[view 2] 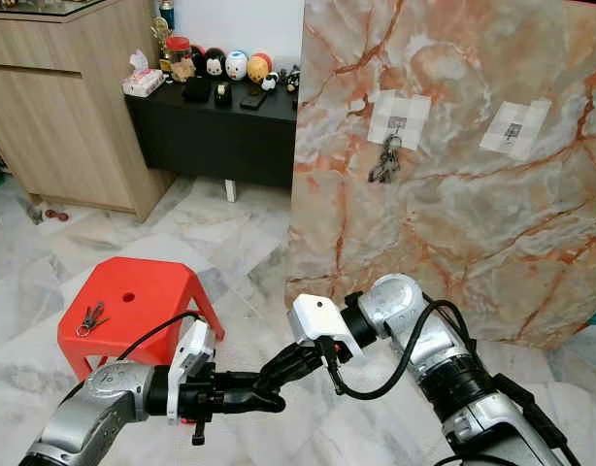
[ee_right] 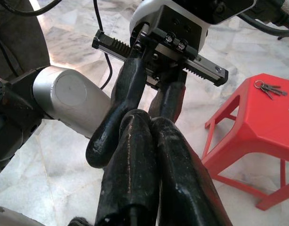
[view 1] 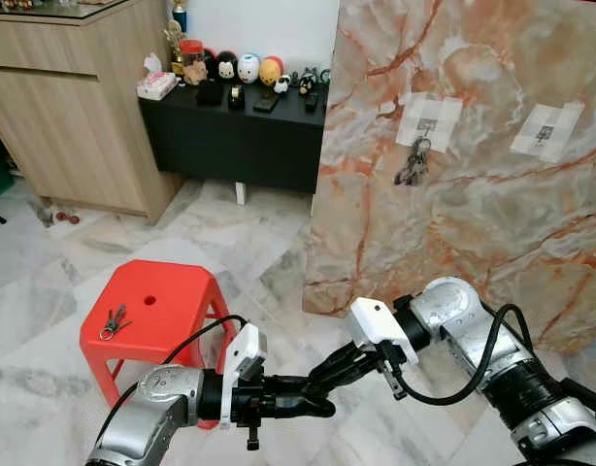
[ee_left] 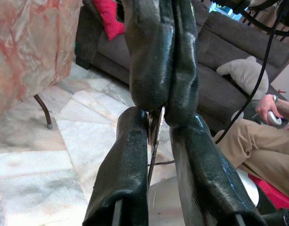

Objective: Hang keys on a hook

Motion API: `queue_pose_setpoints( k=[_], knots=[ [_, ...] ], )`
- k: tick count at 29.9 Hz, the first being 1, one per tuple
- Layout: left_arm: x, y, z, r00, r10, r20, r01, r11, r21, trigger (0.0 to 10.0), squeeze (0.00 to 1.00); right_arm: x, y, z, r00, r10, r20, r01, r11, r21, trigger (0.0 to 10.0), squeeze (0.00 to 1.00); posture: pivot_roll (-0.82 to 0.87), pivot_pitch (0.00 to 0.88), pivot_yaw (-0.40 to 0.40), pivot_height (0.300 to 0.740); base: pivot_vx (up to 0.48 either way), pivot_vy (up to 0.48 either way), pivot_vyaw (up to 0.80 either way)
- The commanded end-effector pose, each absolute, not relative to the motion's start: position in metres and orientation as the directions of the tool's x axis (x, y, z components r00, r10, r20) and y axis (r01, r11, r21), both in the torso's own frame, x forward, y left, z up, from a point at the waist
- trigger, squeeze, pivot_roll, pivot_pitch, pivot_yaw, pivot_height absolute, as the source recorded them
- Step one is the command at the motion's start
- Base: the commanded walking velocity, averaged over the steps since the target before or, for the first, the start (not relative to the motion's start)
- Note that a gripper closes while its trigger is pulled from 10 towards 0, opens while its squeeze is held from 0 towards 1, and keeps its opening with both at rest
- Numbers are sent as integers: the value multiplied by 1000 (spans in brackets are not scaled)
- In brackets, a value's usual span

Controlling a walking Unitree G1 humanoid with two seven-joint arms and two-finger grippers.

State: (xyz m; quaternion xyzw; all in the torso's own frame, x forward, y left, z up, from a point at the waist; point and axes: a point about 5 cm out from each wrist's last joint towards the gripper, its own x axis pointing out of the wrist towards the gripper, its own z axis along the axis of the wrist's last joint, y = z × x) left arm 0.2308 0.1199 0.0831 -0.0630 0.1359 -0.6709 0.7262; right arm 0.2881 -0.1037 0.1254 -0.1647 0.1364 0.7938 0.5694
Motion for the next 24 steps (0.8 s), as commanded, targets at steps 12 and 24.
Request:
queue_pose_setpoints(
  k=[12, 24],
  knots=[
    [229, 116, 82, 45, -992, -122, 961, 76, -264, 6941, 0, 295, -100, 139, -276, 875, -398, -951, -308, -17, 0, 0, 18, 6, -98, 740, 0, 0, 0],
    [234, 114, 82, 76, -991, -112, 961, 103, -257, 3333, 0, 292, -99, 138, -292, 872, -394, -947, -321, -7, 0, 0, 17, 7, -100, 740, 0, 0, 0]
  ],
)
